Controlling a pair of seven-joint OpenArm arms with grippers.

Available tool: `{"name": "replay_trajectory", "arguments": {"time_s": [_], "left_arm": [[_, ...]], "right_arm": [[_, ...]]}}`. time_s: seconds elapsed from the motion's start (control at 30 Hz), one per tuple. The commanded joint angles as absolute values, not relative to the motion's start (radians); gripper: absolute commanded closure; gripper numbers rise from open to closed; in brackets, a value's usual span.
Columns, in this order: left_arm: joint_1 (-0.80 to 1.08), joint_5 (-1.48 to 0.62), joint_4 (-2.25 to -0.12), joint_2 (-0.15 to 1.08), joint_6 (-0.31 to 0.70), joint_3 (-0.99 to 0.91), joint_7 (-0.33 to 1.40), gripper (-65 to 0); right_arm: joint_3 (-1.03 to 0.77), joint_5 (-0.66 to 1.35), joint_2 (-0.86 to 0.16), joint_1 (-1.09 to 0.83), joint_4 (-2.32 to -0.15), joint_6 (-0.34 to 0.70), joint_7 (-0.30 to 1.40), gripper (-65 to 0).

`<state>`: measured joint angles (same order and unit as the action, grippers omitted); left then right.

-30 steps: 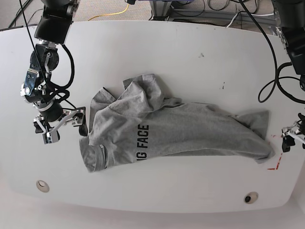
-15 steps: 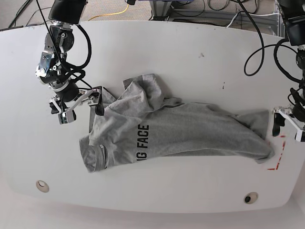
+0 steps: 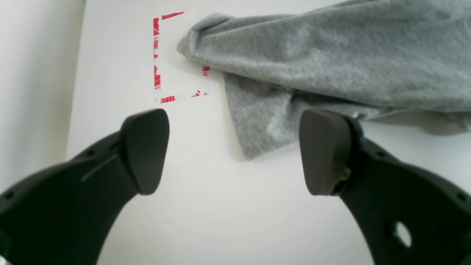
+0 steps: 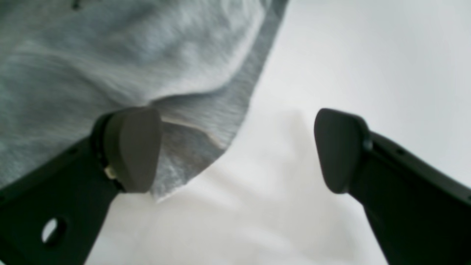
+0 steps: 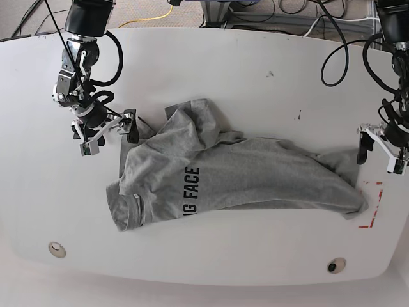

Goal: Layout the t-shirt on the table in an organized manner, then fold the t-shirt properly
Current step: 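Move the right gripper to the t-shirt collar and grasp it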

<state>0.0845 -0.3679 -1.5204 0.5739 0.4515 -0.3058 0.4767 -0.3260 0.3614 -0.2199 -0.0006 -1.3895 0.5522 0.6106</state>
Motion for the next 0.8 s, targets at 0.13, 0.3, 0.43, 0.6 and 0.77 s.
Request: {"name": "replay_trajectory", "arguments": {"time_s": [0.13,0.3,0.43,0.6,0.77], "left_arm": [[0.111,-0.378,-1.572,0.598,0.447,-0.315,0.45,-52.5],[0.122,-0.378,-1.581,0.596,0.447,-0.315,0.45,-52.5],[0.12,-0.378,-1.58,0.581,0.447,-0.317,0.45,-52.5],[0.12,-0.378,-1.577,0.565,0.447,-0.371,0.45,-52.5],[0.12,-0.374,-1.573,0.556,0.447,-0.394,0.45,-52.5]], "right_arm": [[-0.328,0.38,-0.237,0.05,-1.323,0.615,0.567,-63.4],[-0.323,0.38,-0.231,0.048,-1.322,0.618,0.564,-62.8],[-0.321,0.381,-0.226,0.045,-1.322,0.618,0.564,-56.8],[-0.321,0.381,-0.203,0.044,-1.322,0.618,0.564,-49.6],[-0.321,0.384,-0.194,0.03,-1.322,0.618,0.564,-47.1]]}}
